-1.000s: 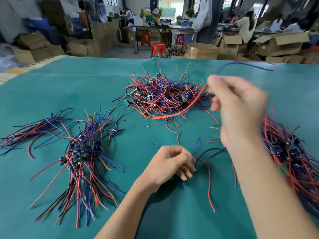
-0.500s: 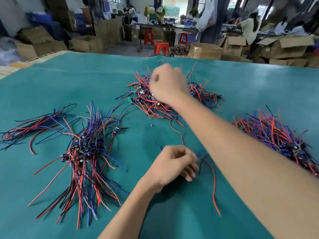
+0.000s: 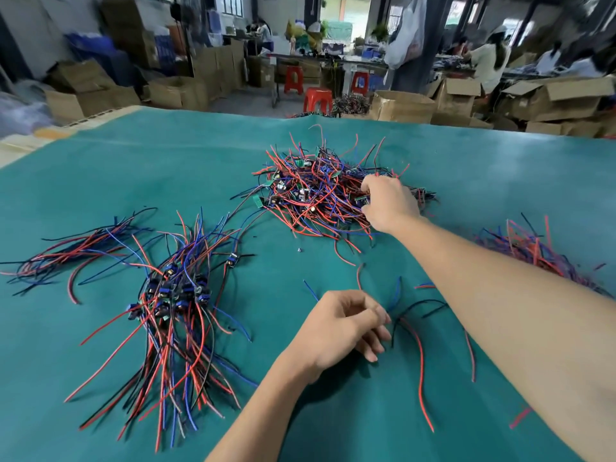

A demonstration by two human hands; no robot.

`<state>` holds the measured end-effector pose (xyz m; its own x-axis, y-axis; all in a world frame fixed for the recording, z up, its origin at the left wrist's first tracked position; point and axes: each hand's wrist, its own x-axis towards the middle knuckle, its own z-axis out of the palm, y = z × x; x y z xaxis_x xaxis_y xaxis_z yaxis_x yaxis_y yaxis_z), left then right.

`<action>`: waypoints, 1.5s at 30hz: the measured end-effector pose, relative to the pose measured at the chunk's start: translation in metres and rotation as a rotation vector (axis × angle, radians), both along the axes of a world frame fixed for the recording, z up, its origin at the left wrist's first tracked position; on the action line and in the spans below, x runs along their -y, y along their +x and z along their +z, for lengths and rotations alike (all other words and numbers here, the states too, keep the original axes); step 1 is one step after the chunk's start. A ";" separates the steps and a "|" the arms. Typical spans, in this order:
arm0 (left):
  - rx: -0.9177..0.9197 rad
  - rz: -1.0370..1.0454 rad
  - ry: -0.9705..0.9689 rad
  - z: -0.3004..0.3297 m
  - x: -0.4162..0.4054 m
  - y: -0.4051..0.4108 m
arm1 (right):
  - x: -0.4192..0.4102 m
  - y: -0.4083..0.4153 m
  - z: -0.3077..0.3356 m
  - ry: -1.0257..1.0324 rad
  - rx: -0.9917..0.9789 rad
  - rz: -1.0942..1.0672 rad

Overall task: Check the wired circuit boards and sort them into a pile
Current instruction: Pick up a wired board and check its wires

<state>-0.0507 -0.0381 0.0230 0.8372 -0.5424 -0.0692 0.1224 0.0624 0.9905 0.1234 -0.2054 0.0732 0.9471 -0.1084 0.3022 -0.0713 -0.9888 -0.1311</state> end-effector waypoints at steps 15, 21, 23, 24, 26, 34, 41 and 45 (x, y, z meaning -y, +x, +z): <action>-0.005 -0.004 -0.008 -0.001 0.000 0.001 | 0.002 -0.007 0.035 0.453 0.091 -0.008; -0.003 0.006 -0.017 0.000 -0.001 0.001 | 0.003 -0.085 0.093 1.423 0.250 0.158; -0.029 0.030 -0.055 0.000 -0.002 0.002 | 0.000 -0.119 0.086 1.649 0.173 0.207; -0.050 0.044 -0.083 -0.001 -0.002 0.002 | -0.003 -0.134 0.077 1.746 0.109 0.226; -0.097 0.082 -0.152 -0.001 -0.001 0.003 | -0.011 -0.158 0.050 1.906 -0.033 0.208; -0.140 0.143 -0.291 0.001 -0.003 0.007 | -0.023 -0.182 -0.017 1.669 -0.131 0.074; -0.143 0.220 -0.273 -0.006 -0.006 0.010 | -0.020 -0.184 -0.021 1.577 -0.171 0.199; -0.185 0.214 -0.296 -0.003 -0.009 0.011 | -0.009 -0.181 -0.018 1.913 -0.266 0.298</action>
